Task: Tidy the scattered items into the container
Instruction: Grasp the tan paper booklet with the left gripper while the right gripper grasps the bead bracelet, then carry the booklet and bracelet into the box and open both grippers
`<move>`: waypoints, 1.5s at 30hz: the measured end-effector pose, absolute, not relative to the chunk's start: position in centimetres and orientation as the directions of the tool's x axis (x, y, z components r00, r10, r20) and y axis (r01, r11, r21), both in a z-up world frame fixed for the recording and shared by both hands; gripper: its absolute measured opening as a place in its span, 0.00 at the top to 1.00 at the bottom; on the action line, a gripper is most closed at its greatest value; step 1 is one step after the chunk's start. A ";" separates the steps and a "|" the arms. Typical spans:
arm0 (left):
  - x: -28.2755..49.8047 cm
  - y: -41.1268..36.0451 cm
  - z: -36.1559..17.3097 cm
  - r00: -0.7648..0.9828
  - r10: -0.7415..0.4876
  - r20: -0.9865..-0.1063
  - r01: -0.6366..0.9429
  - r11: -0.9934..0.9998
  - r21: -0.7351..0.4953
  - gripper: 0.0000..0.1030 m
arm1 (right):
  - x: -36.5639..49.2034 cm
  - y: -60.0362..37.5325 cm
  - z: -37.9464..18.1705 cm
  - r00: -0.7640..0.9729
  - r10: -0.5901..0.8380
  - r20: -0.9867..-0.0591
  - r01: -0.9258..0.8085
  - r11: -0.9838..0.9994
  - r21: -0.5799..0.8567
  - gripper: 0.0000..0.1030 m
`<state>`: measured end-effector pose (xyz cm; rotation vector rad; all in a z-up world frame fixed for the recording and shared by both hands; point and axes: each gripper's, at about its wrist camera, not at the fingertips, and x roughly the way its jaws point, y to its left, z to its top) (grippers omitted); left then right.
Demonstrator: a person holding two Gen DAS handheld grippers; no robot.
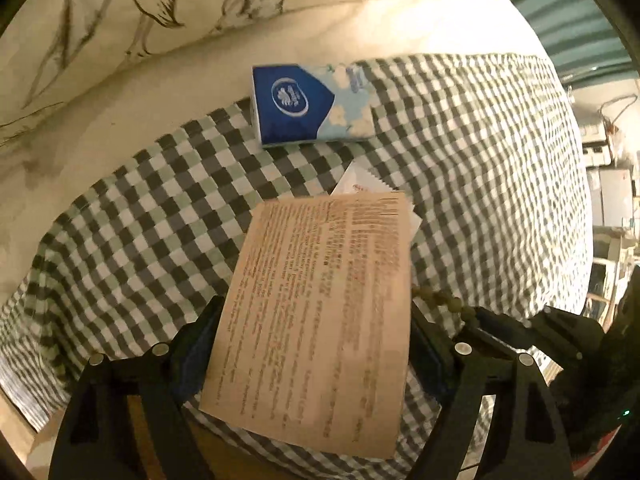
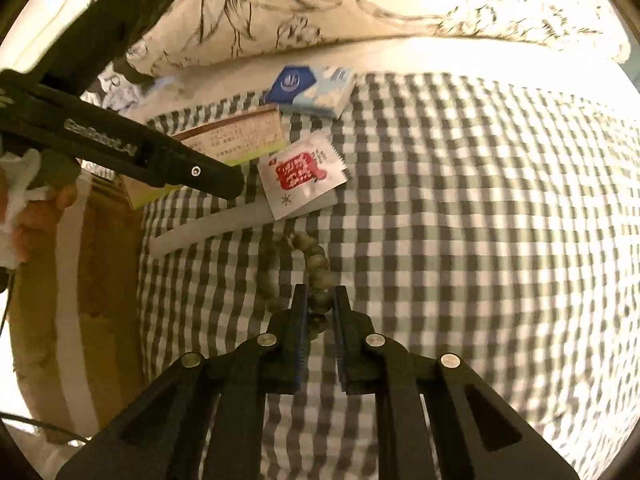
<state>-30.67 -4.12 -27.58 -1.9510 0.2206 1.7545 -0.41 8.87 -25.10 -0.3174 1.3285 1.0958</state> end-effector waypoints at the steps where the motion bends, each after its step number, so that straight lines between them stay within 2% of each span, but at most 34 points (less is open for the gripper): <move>1: -30.5 -4.0 -26.9 0.148 0.222 -0.964 -0.424 -0.866 -0.265 0.18 | -0.1 8.0 -24.5 -0.137 0.461 -0.877 -0.772 0.505 0.386 0.89; 6: -29.1 -3.6 -24.5 0.135 0.300 -0.944 -0.368 -0.870 -0.329 0.18 | -0.1 6.4 -22.3 -0.139 0.488 -0.862 -0.735 0.532 0.420 0.89; 14: -26.8 -3.1 -23.5 0.132 0.370 -0.920 -0.316 -0.864 -0.392 0.19 | -0.7 3.8 -20.1 -0.133 0.493 -0.860 -0.696 0.571 0.435 0.89; 19: -24.0 -2.4 -21.3 0.095 0.378 -0.921 -0.285 -0.876 -0.389 0.19 | -0.8 2.0 -17.9 -0.104 0.505 -0.857 -0.706 0.569 0.421 0.89; 29: -18.3 -3.3 -15.6 -0.096 0.304 -0.948 -0.172 -0.943 -0.285 0.19 | -1.6 -0.4 -12.5 -0.061 0.547 -0.835 -0.738 0.539 0.407 0.89; 38: -12.7 -5.4 -11.2 -0.189 0.295 -0.937 -0.087 -0.955 -0.284 0.19 | -5.3 -0.5 -6.7 -0.070 0.597 -0.799 -0.814 0.429 0.392 0.89; 45: -9.8 -9.4 -7.3 -0.318 0.225 -0.921 0.017 -0.970 -0.243 0.19 | -8.9 1.4 -2.3 -0.087 0.642 -0.762 -0.877 0.314 0.365 0.89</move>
